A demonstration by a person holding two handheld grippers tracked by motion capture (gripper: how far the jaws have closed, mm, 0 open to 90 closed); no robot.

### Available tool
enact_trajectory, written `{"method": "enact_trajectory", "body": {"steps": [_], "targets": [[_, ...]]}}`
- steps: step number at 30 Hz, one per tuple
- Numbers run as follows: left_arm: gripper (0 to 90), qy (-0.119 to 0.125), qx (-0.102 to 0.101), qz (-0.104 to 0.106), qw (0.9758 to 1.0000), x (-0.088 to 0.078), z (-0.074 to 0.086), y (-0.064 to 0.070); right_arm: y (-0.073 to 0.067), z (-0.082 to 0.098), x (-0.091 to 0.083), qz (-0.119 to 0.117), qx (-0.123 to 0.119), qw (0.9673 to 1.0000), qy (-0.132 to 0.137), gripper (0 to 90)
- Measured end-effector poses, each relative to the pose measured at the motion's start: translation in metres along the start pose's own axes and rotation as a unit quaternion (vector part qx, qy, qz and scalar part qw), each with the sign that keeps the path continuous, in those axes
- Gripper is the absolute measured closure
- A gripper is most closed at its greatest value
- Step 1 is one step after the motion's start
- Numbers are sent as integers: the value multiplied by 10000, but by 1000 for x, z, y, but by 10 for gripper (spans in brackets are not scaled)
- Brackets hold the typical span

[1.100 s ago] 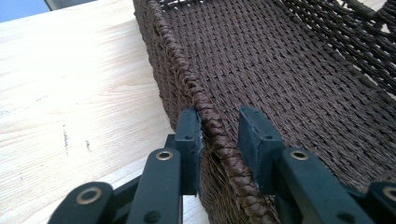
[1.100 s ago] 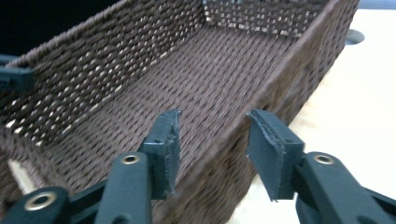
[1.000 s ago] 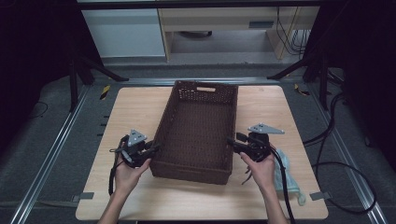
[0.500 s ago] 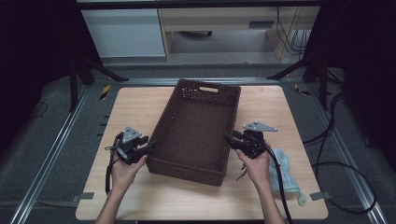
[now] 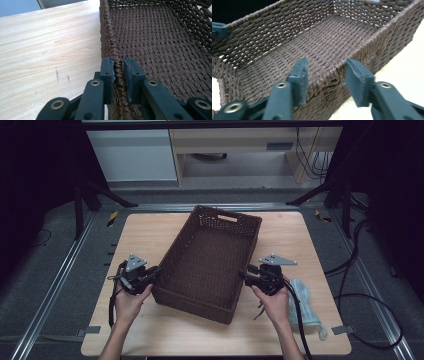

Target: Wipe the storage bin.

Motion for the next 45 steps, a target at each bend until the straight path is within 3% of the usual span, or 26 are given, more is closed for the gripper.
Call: {"method": "enact_trajectory", "body": {"steps": [4, 8, 18, 23, 26, 31, 36, 38, 42, 45], "targets": [[783, 27, 47, -121, 9999, 2, -3, -2, 6, -6, 0, 160, 37, 9998, 79, 500], [788, 61, -26, -114, 9999, 4, -4, -6, 13, -9, 4, 339, 48, 9994, 99, 492], [760, 165, -63, -205, 9996, 6, -7, -11, 12, -6, 17, 351, 25, 9994, 16, 489], [692, 214, -60, -89, 9997, 0, -6, -12, 13, -4, 16, 259, 116, 9996, 19, 499], [705, 267, -64, -45, 9996, -6, -5, -14, 11, -4, 14, 245, 141, 9996, 40, 523], [741, 152, -12, 5, 9999, -9, -1, -13, 6, -4, 11, 281, 45, 9996, 1, 559], [811, 70, -14, -2, 10000, -7, -2, -14, -5, -6, 3, 323, -232, 9992, 14, 624], [815, 79, 5, -72, 9999, -6, -3, -15, -6, -6, 3, 222, -223, 9995, -61, 559], [814, 129, -113, -120, 9998, -4, -6, -23, 3, -10, 3, 319, 15, 9992, 220, 503], [805, 195, -154, -207, 9995, -1, -8, -27, 13, -14, 7, 425, 89, 9988, 211, 448]]}}
Point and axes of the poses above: each handheld gripper's, and its own axes: x roughly forward along the jaws, z roughly out of its underside, y roughly to its right, the point moved 6 cm from there along x, roughly forward along the jaws, and after that the axes turned 15 degrees about -x, right-handed, at the moved point
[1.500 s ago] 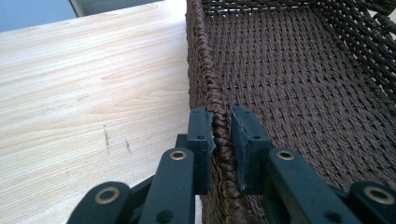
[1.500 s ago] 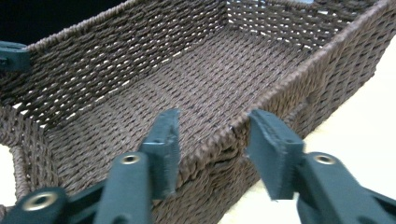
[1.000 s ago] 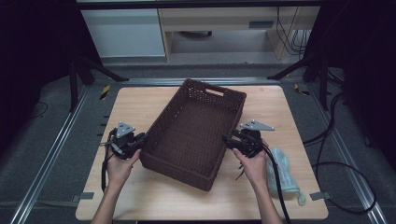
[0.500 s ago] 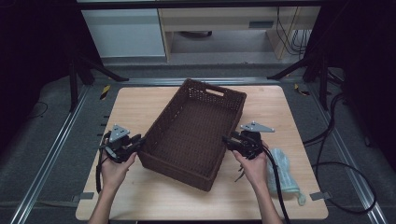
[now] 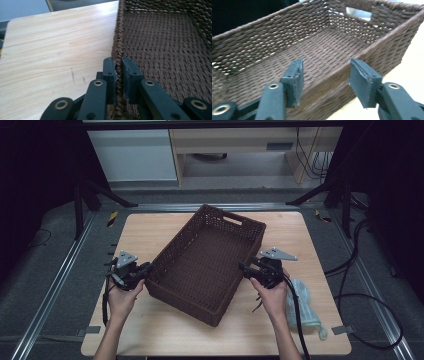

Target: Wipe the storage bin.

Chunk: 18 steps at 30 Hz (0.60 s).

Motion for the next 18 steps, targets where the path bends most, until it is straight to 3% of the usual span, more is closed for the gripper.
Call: {"method": "enact_trajectory", "body": {"steps": [6, 11, 14, 16, 18], "targets": [[786, 74, -34, -79, 9999, 2, -2, -3, 15, 1, 14, 308, 85, 9994, -91, 392], [766, 88, -102, -137, 9998, 7, -7, -10, 14, 6, 23, 184, 180, 9996, -144, 393], [744, 134, -178, -154, 9996, 8, -9, -13, 9, 6, 23, 232, 183, 9994, -165, 393], [692, 169, -109, -259, 9995, 6, -8, -13, 9, 7, 23, 245, 226, 9993, -184, 400], [645, 229, -145, -201, 9994, 0, -8, -13, 9, 7, 23, 239, 285, 9992, -175, 406]]}}
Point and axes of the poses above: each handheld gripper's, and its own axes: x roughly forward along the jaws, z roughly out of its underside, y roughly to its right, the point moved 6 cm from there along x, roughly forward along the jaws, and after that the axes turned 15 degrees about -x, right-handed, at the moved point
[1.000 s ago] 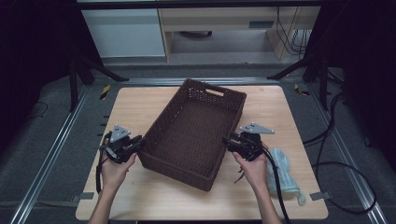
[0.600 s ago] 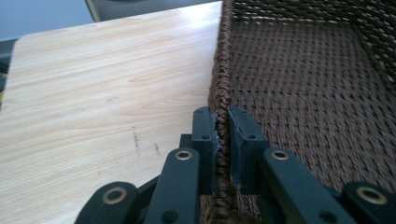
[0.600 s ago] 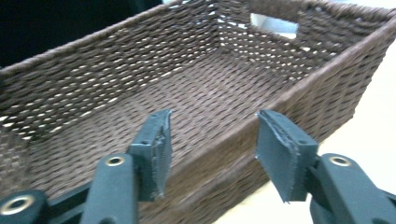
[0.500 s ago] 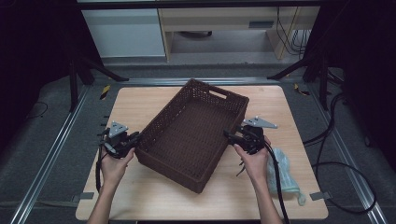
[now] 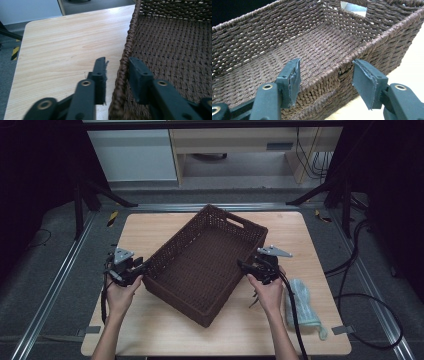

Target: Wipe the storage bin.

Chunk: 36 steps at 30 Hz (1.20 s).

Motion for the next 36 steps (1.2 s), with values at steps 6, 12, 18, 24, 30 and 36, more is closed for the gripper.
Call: {"method": "enact_trajectory", "body": {"steps": [6, 12, 18, 24, 30, 36], "targets": [[674, 39, 37, 11, 10000, -14, 4, 3, -2, 1, -3, -83, 118, 9999, 34, 434], [753, -103, -58, -94, 9999, -6, 6, -3, -7, -1, -9, -131, -77, 9999, 59, 483], [747, -40, -57, -332, 9994, 1, -1, -8, 3, -8, -13, -87, -100, 9998, 143, 417], [729, 32, -138, -371, 9992, 4, -3, -11, 9, -3, -6, 233, -121, 9996, 134, 374], [569, 66, -288, -240, 9993, -6, 0, -6, 9, 0, -4, 115, 138, 9997, 155, 385], [483, 111, -361, -227, 9990, -22, 6, 0, 9, 0, -5, 80, 170, 9997, 137, 398]]}}
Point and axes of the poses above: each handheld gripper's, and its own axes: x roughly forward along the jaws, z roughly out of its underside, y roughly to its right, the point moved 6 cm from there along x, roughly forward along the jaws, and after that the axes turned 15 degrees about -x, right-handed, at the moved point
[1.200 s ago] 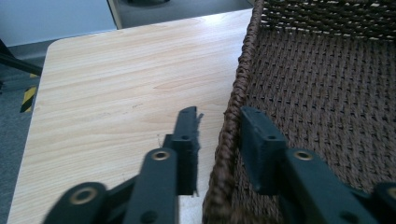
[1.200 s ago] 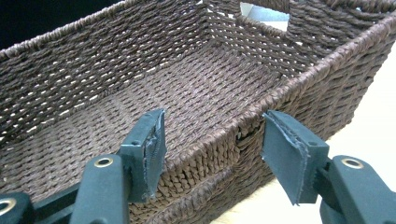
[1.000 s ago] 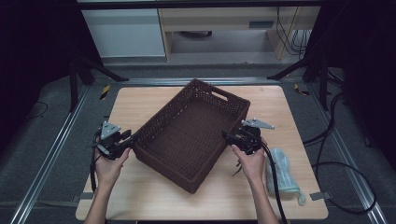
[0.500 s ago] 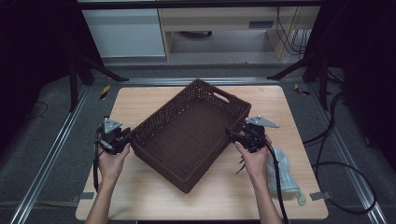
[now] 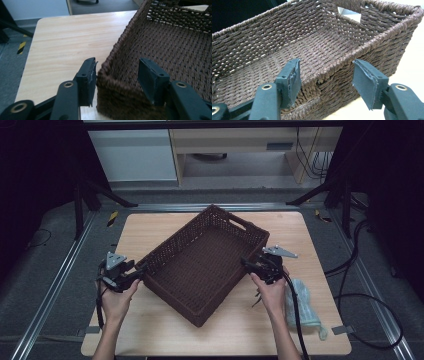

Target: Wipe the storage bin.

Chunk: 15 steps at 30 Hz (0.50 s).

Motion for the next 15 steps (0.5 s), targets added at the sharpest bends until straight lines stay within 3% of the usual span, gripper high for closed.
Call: {"method": "enact_trajectory", "body": {"steps": [3, 7, 9, 12, 15], "targets": [[479, 19, -29, -12, 10000, -5, 3, 2, -1, 0, 0, 14, -37, 10000, -11, 411], [488, -48, -20, 129, 9999, -8, 8, 12, -1, -1, 0, 13, -23, 10000, -18, 411], [472, -34, 80, 36, 10000, -7, 10, 16, -1, -1, 0, 17, -14, 10000, -22, 411], [464, -23, 57, 18, 10000, -5, 10, 15, -1, -2, -4, -51, -78, 10000, -16, 404], [485, 18, 152, -101, 9998, -2, 8, 14, 3, -4, -11, 50, -215, 9997, 80, 380]]}}
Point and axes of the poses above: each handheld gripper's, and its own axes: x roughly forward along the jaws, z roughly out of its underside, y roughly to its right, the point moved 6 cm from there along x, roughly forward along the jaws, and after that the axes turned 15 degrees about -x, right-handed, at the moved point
